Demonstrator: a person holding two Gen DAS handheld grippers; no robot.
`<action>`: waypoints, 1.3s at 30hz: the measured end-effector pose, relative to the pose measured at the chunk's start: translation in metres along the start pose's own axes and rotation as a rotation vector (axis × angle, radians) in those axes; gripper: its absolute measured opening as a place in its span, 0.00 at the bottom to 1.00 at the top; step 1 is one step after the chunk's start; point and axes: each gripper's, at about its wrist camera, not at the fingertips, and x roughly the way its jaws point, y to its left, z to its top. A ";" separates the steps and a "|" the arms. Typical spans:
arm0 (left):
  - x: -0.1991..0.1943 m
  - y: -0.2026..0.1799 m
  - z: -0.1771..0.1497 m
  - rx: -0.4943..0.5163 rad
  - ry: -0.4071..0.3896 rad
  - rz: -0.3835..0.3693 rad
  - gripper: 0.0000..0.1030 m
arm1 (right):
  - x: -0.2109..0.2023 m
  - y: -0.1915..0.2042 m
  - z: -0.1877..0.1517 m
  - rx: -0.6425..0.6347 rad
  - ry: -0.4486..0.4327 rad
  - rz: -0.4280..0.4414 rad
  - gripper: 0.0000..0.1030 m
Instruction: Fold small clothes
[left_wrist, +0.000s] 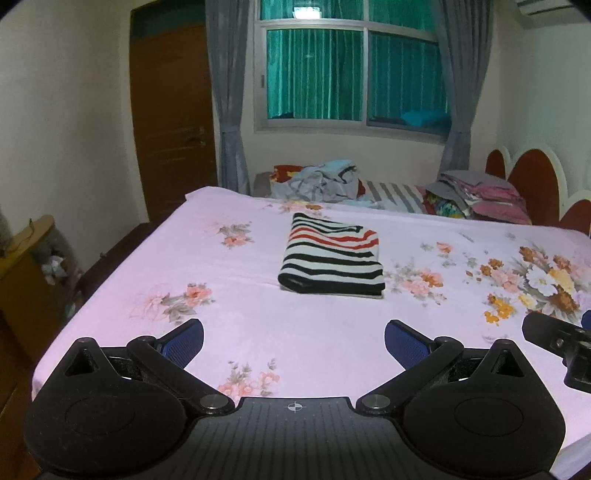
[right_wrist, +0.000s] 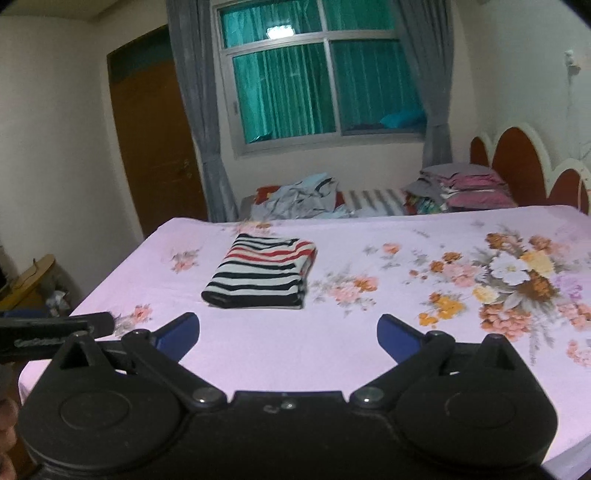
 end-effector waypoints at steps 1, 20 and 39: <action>-0.004 0.001 0.000 0.001 -0.002 0.003 1.00 | -0.003 -0.001 -0.001 0.005 -0.001 0.004 1.00; -0.016 0.003 0.001 -0.044 -0.015 0.039 1.00 | -0.008 -0.003 0.000 -0.009 -0.016 0.012 1.00; -0.022 0.003 -0.003 -0.047 -0.019 0.044 1.00 | -0.009 -0.004 -0.003 -0.004 -0.016 0.027 1.00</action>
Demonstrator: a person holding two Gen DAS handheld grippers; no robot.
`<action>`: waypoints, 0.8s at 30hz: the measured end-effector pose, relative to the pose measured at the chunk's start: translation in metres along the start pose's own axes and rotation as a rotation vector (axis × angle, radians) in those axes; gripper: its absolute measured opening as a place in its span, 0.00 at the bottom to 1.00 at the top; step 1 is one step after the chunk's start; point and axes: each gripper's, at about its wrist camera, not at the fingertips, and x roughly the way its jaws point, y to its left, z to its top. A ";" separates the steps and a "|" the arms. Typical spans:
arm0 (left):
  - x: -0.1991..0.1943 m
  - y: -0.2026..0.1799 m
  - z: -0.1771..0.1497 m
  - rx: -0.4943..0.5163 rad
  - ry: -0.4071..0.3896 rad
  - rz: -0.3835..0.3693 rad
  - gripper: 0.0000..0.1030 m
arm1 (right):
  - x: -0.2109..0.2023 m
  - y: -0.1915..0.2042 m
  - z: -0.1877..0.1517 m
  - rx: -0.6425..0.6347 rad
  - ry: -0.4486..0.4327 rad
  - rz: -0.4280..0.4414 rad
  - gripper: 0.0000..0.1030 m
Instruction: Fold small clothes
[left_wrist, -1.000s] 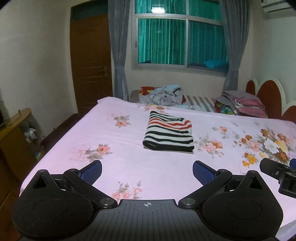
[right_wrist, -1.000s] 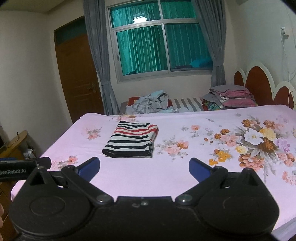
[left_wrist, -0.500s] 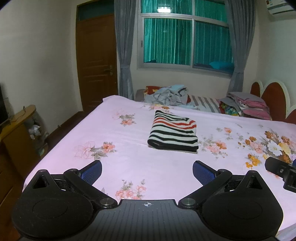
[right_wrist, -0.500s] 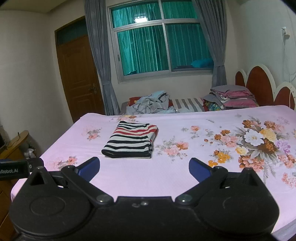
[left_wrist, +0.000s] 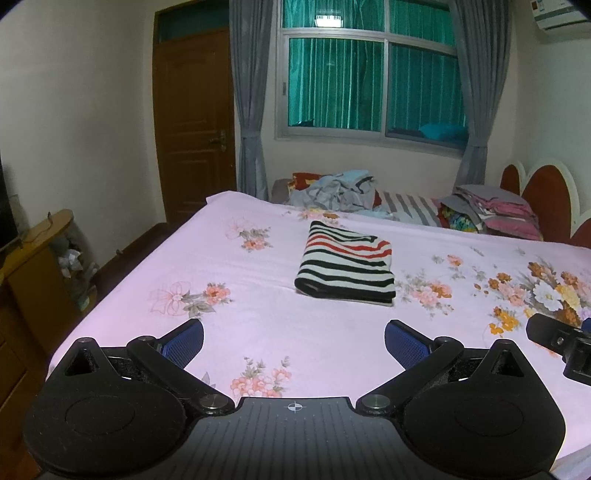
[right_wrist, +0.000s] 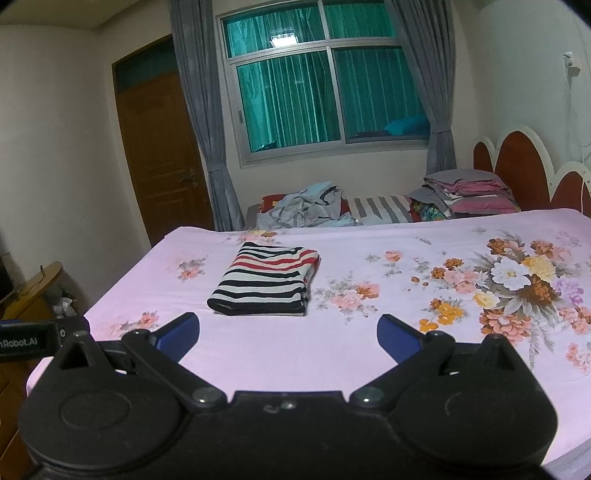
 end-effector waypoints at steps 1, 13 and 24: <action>0.000 0.000 0.000 0.000 0.000 0.000 1.00 | 0.000 0.000 -0.001 0.000 0.001 0.000 1.00; 0.001 -0.003 0.001 0.012 0.003 -0.010 1.00 | 0.000 -0.003 -0.003 0.009 0.011 -0.001 1.00; 0.006 -0.004 0.004 0.012 0.006 -0.008 1.00 | 0.009 -0.004 -0.001 0.013 0.024 0.006 1.00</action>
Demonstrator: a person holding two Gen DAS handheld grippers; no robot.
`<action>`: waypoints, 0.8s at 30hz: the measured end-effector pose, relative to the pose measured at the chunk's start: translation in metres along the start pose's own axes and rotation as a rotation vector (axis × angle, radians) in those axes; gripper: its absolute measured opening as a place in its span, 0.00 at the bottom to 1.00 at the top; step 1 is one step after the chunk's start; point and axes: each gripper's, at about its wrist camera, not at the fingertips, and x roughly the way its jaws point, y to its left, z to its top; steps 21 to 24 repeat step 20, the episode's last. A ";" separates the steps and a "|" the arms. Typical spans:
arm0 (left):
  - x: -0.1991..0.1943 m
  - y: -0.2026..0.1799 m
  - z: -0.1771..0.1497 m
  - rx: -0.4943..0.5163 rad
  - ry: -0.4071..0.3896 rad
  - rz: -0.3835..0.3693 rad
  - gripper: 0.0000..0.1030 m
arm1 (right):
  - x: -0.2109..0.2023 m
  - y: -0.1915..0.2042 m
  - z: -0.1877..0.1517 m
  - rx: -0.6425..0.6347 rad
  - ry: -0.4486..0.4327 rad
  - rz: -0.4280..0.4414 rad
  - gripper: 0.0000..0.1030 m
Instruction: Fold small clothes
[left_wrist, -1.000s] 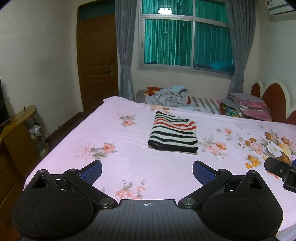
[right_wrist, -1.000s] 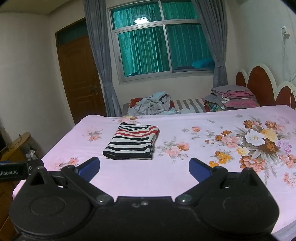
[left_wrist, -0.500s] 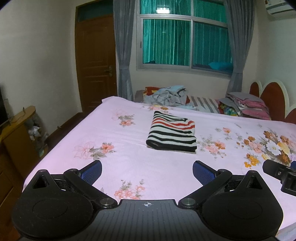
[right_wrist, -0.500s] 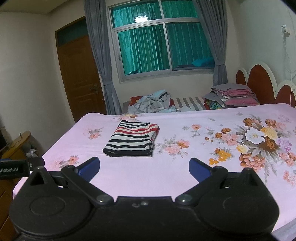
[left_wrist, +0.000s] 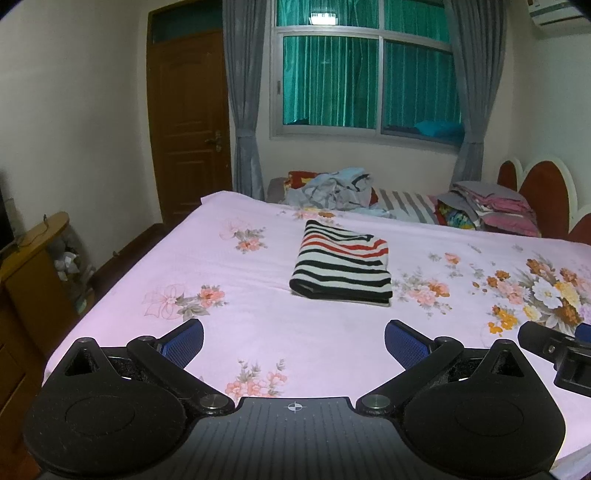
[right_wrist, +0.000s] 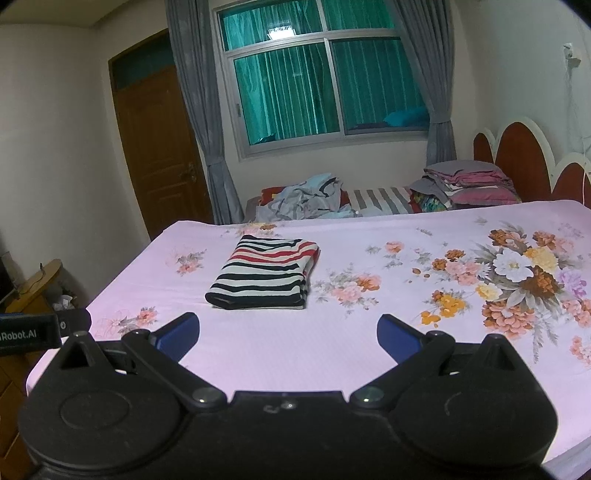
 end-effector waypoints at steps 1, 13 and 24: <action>0.001 0.000 0.000 0.000 0.001 0.001 1.00 | 0.000 0.000 0.000 0.002 0.000 0.000 1.00; 0.016 -0.001 0.002 -0.004 0.024 -0.025 1.00 | 0.014 0.001 0.001 0.001 0.018 0.008 1.00; 0.058 -0.003 0.012 -0.028 0.056 -0.026 1.00 | 0.039 -0.010 0.001 0.012 0.054 -0.017 1.00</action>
